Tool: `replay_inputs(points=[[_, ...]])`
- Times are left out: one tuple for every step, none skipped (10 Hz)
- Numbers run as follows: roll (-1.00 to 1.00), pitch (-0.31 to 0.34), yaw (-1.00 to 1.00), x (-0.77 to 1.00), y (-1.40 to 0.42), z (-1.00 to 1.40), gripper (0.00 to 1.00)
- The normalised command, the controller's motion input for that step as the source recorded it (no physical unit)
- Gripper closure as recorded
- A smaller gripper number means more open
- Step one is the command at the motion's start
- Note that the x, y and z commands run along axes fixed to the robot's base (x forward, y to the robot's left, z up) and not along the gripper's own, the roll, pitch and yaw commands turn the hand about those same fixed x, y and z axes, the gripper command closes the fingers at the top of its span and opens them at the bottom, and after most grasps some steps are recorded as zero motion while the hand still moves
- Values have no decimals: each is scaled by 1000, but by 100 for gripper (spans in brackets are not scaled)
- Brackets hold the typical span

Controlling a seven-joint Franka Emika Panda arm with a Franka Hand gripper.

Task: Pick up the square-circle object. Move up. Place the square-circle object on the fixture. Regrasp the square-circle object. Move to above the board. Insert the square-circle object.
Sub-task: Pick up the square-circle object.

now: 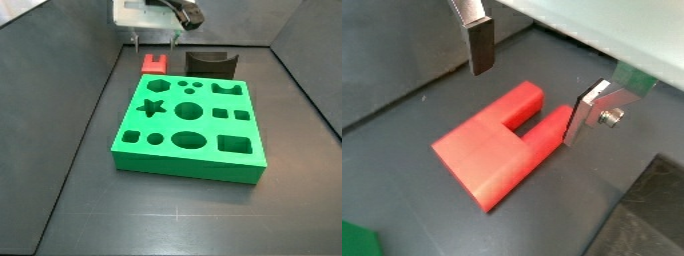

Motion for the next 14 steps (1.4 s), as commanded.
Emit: replay_inputs(points=[[-109,11,-23,229,11,-377,0],[-57,10,-3,131,29,-323,0],[-117,0,0,14,100,-340,0],[-216,-146,-31,-43,114,-183,0],[-160,-304,0,-243,71,0,0],[-76,-370,0,-300,103,20,0],[-4,-370,109,-391,140,-63,0],[-19,-349,154,-237,131,-206,0],[0,-269,40,-57,0,-160,0],[100,0,-57,123,-60,-183,0],[101,149,-86,366,-80,-180,0],[60,146,0,380,-43,-169,0],[0,120,0,286,0,-149,0],[0,0,0,0,0,0,0]])
